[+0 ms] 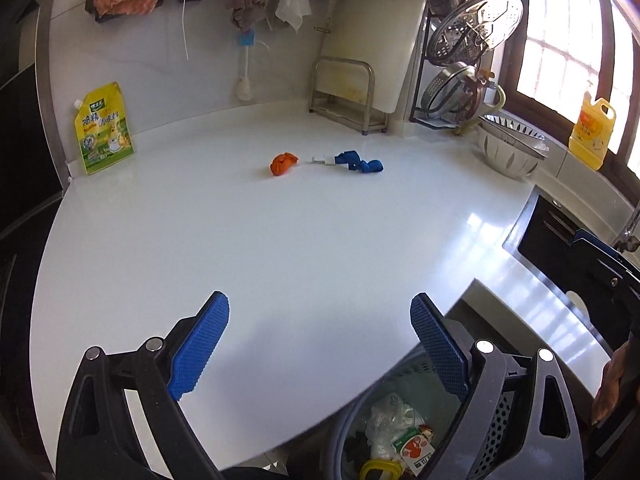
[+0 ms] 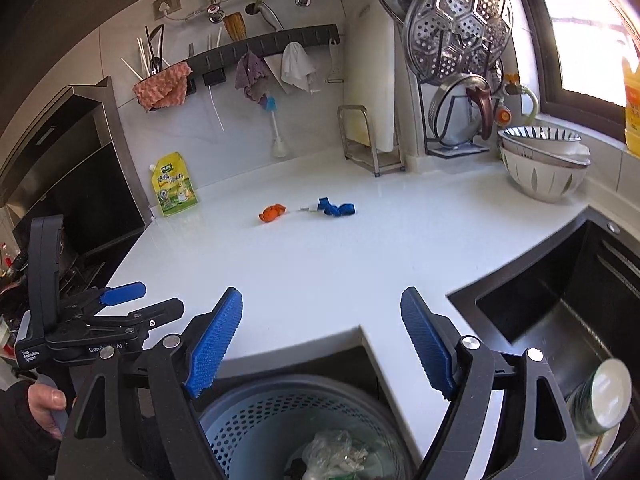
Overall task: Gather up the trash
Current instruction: 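Move both open tools back to the orange toy and blue cloth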
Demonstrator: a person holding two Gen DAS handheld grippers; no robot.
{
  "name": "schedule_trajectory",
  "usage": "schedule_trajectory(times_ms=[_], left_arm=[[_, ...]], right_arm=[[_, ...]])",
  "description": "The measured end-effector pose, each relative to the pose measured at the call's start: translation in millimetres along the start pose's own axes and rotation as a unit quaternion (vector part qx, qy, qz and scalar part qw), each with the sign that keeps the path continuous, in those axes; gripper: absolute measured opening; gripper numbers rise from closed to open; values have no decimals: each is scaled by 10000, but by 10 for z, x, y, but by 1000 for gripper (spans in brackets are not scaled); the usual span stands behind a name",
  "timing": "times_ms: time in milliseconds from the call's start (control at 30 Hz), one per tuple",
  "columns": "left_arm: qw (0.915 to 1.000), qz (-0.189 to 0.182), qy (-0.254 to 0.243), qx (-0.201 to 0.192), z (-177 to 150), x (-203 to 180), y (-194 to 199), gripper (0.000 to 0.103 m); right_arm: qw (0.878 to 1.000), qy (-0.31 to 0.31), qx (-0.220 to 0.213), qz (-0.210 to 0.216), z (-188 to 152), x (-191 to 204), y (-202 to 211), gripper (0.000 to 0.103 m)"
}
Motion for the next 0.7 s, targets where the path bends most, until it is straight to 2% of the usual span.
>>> schedule_trajectory(times_ms=[133, 300, 433, 600, 700], left_arm=[[9998, 74, -58, -176, 344, 41, -99, 91], [9999, 23, 69, -134, 707, 133, -372, 91], [9991, 317, 9, -276, 912, 195, -612, 91], [9981, 558, -11, -270, 1073, 273, -972, 91], [9961, 845, 3, -253, 1150, 345, -1190, 92]], right_arm=[[9998, 193, 62, 70, 286, -78, -263, 79], [9993, 228, 244, 168, 484, -226, -735, 79], [9984, 280, 458, 176, 593, -296, -1148, 79], [9962, 392, 715, 304, 718, -316, -1639, 79], [9952, 385, 849, 305, 766, -373, -1912, 79]])
Point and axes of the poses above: each gripper's, at about its wrist camera, not at the fingertips, and y roughly against the way its jaws point, x to its left, z to its top, the point moved 4 cm from there along -y, roughly the way its jaws point, and after that the axes turned 7 degrees about y, right-handed, at the moved point
